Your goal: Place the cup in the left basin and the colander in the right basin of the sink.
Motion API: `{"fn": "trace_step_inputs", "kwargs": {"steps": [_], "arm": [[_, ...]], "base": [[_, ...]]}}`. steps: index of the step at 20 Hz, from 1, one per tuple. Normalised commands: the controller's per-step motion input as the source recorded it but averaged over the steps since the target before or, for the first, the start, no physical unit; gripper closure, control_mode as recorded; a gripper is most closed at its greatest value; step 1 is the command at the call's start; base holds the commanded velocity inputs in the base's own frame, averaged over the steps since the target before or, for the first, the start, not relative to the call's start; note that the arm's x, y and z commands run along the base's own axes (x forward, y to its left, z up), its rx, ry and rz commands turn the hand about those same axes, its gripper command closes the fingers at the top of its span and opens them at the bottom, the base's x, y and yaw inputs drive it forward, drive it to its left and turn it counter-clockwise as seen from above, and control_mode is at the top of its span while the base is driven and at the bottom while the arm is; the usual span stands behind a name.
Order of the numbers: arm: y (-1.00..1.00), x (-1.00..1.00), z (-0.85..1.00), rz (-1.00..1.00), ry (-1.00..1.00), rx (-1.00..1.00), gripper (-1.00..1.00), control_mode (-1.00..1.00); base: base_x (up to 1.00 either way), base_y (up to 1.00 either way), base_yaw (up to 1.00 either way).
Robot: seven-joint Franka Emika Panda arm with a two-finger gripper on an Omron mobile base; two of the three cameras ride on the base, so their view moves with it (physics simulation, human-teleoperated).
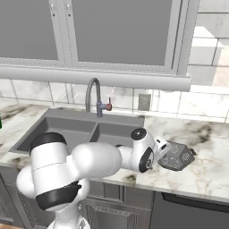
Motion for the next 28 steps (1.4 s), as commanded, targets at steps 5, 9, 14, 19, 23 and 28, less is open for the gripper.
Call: {"fn": "trace_step_inputs", "kwargs": {"steps": [5,9,14,19,23,28], "arm": [[-0.03,0.13,-0.10,0.00,0.00,0.00,-1.00,-1.00],[-0.02,0.07,-0.09,0.00,0.00,0.00,-1.00,-1.00],[-0.08,0.02,-0.13,0.00,0.00,0.00,-1.00,-1.00],[-0.15,0.04,-0.13,0.00,0.00,0.00,-1.00,-1.00],[-0.14,0.03,-0.09,0.00,0.00,0.00,-1.00,-1.00],[-0.06,0.04,-0.01,0.00,0.00,0.00,1.00,-1.00]], "base": [[0.00,0.00,0.00],[0.00,0.00,0.00],[0.00,0.00,0.00],[0.00,0.00,0.00],[0.00,0.00,0.00],[0.00,0.00,0.00]]}}
